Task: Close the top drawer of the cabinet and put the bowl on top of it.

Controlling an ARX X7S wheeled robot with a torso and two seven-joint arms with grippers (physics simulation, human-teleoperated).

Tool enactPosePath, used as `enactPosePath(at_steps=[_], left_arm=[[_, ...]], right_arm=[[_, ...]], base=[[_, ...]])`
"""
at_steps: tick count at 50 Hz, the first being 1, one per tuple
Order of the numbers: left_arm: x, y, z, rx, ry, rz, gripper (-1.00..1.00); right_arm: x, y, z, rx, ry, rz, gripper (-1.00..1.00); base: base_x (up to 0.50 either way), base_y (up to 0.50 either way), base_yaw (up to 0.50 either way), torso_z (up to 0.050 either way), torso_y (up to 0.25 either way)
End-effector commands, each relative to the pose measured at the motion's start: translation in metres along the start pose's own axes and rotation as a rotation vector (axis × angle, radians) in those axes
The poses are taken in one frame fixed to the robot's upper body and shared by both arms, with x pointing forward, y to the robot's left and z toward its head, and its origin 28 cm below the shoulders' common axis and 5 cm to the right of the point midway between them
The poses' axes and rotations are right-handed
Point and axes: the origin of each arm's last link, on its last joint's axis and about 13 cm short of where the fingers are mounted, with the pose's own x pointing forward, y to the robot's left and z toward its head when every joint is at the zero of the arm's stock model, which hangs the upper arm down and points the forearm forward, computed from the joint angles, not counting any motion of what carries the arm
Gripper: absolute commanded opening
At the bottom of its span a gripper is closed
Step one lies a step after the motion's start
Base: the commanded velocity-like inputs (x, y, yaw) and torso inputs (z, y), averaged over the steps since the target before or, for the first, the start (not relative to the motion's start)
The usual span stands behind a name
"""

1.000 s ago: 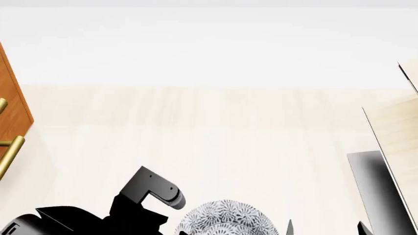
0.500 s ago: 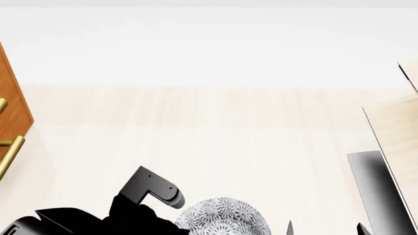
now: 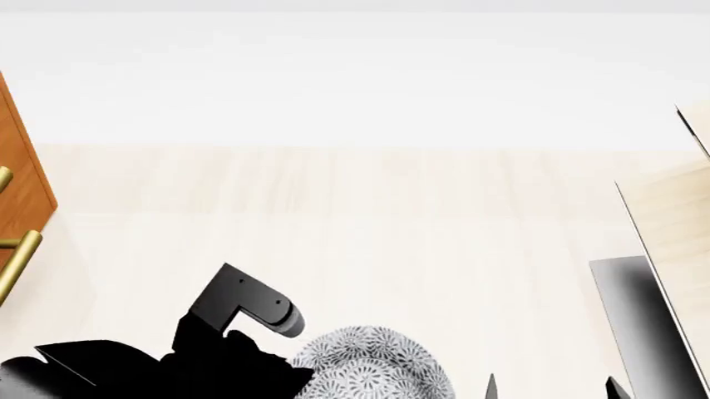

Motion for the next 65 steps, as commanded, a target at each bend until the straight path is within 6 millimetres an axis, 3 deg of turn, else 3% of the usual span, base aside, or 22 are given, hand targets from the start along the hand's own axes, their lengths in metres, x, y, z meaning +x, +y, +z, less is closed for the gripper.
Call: enactPosePath(at_steps=[1, 31, 41, 65], left_arm=[[-0.012, 0.0, 0.013, 0.023, -0.038, 0.031, -1.0], [-0.034, 0.003, 0.039, 0.057, -0.114, 0.089, -1.0], [-0.049, 0.002, 0.056, 0.06, -0.172, 0.101, -1.0], [-0.086, 0.008, 0.076, 0.036, -0.276, 0.16, -1.0]], right_arm=[[-0.001, 0.0, 0.001, 0.001, 0.0, 0.002, 1.0], [-0.004, 0.001, 0.003, -0.004, -0.006, 0.009, 1.0], [-0.007, 0.002, 0.006, -0.012, -0.013, 0.02, 1.0], [-0.01, 0.004, 0.012, -0.03, -0.026, 0.03, 1.0]], base=[[0.0, 0.0, 0.0, 0.0, 0.0], [0.0, 0.0, 0.0, 0.0, 0.0], [0.0, 0.0, 0.0, 0.0, 0.0], [0.0, 0.0, 0.0, 0.0, 0.0]])
